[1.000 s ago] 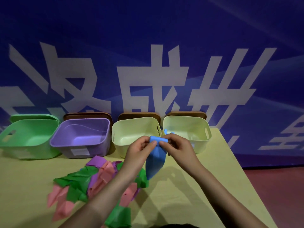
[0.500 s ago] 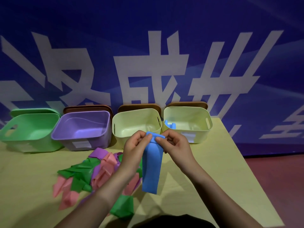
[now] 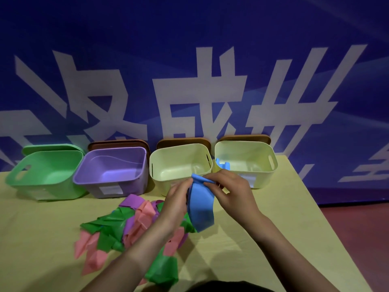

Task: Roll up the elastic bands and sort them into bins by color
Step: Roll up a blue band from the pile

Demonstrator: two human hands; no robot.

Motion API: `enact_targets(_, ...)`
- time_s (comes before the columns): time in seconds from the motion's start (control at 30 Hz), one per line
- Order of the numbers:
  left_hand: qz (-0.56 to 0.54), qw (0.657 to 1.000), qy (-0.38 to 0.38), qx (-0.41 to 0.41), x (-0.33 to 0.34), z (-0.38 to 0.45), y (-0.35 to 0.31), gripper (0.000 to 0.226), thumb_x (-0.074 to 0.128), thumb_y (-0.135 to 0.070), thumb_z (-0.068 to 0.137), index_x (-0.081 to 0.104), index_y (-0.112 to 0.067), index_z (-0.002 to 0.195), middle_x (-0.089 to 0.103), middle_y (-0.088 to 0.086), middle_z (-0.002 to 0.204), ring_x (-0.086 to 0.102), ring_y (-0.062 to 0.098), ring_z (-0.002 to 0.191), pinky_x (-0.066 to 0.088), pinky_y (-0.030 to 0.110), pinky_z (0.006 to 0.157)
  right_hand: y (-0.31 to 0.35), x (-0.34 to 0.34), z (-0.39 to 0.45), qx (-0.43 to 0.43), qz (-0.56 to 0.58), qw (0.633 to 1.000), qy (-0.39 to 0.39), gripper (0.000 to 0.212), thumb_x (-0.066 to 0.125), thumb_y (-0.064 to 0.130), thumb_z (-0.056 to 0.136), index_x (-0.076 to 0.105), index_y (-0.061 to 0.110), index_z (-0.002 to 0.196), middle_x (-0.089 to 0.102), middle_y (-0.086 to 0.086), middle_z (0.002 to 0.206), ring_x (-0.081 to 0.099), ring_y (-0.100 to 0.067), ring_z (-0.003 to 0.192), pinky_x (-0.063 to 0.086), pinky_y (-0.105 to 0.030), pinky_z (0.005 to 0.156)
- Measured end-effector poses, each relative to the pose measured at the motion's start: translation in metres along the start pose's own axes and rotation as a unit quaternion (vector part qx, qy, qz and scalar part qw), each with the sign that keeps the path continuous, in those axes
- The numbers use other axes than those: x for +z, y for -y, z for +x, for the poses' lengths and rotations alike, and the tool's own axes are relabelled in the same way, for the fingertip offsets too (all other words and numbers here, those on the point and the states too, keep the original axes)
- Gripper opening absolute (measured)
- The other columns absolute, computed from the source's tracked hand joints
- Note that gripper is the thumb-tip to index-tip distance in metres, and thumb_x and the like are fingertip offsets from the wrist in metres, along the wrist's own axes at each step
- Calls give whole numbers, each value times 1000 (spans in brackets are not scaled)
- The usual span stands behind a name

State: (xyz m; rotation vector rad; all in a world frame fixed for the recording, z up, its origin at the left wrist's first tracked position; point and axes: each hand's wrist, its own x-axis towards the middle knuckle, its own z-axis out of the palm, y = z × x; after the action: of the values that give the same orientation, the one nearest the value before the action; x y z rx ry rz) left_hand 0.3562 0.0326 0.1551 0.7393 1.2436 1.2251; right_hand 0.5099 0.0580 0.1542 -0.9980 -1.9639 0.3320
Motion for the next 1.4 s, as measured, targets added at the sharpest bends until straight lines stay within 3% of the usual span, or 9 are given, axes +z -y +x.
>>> enact_targets(0.1, -24, 998, 59, -9, 3, -2, -6, 38, 38, -33, 100, 66, -8, 105, 72, 12, 102, 67, 17, 95, 50, 30, 86, -5, -1, 4, -40, -21, 999, -5, 21, 58, 23, 90, 72, 12, 100, 66, 0, 83, 55, -9, 75, 44, -18, 69)
enact_targets(0.23, -31, 991, 126, 0, 8, -5, -5, 51, 40, -46, 89, 60, -13, 123, 67, 7, 119, 62, 21, 113, 49, 40, 96, 6, -10, 11, 20, 50, 997, -49, 19, 58, 26, 89, 71, 13, 94, 63, 11, 81, 51, -2, 72, 44, -20, 67)
enact_targets(0.4, -70, 981, 182, -17, 21, -10, -3, 41, 46, -35, 95, 53, -13, 129, 66, 5, 122, 62, 19, 113, 52, 31, 86, 16, -15, 20, 64, 115, 990, -51, 21, 59, 30, 86, 70, 13, 92, 64, 19, 84, 57, -2, 76, 44, -14, 68)
enact_targets(0.6, 0, 975, 223, 0, 15, -5, -9, 49, 57, -37, 83, 56, 2, 114, 65, 14, 76, 63, 30, 73, 52, 41, 76, 10, -26, 33, 82, 142, 986, -42, 8, 67, 19, 85, 71, 15, 91, 67, 7, 80, 59, -9, 72, 46, -17, 65)
enact_targets(0.73, 82, 969, 232, 15, 16, -4, -11, 48, 69, -41, 69, 60, -11, 106, 71, 9, 81, 66, 25, 68, 52, 35, 67, 6, -26, 35, 118, 161, 979, -40, 3, 68, 12, 87, 71, 12, 88, 66, 7, 75, 57, -9, 70, 44, -16, 64)
enact_targets(0.97, 115, 963, 243, 27, 19, -8, -19, 34, 53, -23, 84, 56, -15, 117, 74, 12, 93, 68, 25, 66, 53, 33, 68, -3, -28, 34, 74, 105, 989, -71, 9, 66, 17, 85, 72, 14, 91, 65, 6, 78, 57, -9, 72, 44, -16, 67)
enact_targets(1.07, 66, 971, 227, 23, 20, -9, -22, 39, 47, -11, 82, 55, -18, 120, 70, 23, 84, 63, 30, 57, 52, 34, 64, -8, -30, 25, 14, 59, 996, -60, 17, 68, 11, 84, 74, 15, 99, 64, 3, 80, 57, -6, 75, 44, -16, 70)
enact_targets(1.2, 11, 989, 149, 14, 28, -13, -18, 34, 37, 2, 93, 62, -13, 111, 72, 21, 93, 70, 35, 84, 55, 39, 60, -11, -33, 20, 0, 53, 997, -60, 23, 68, 7, 84, 73, 15, 105, 64, 2, 84, 57, -1, 80, 43, -11, 74)
enact_targets(1.4, 51, 998, 23, 40, 35, -14, -11, 20, 51, -12, 92, 68, -6, 86, 71, 7, 93, 62, 26, 97, 46, 40, 90, -9, -30, 21, -40, 23, 997, -69, 21, 62, 18, 88, 73, 13, 105, 63, 1, 87, 55, -2, 81, 45, -13, 73)
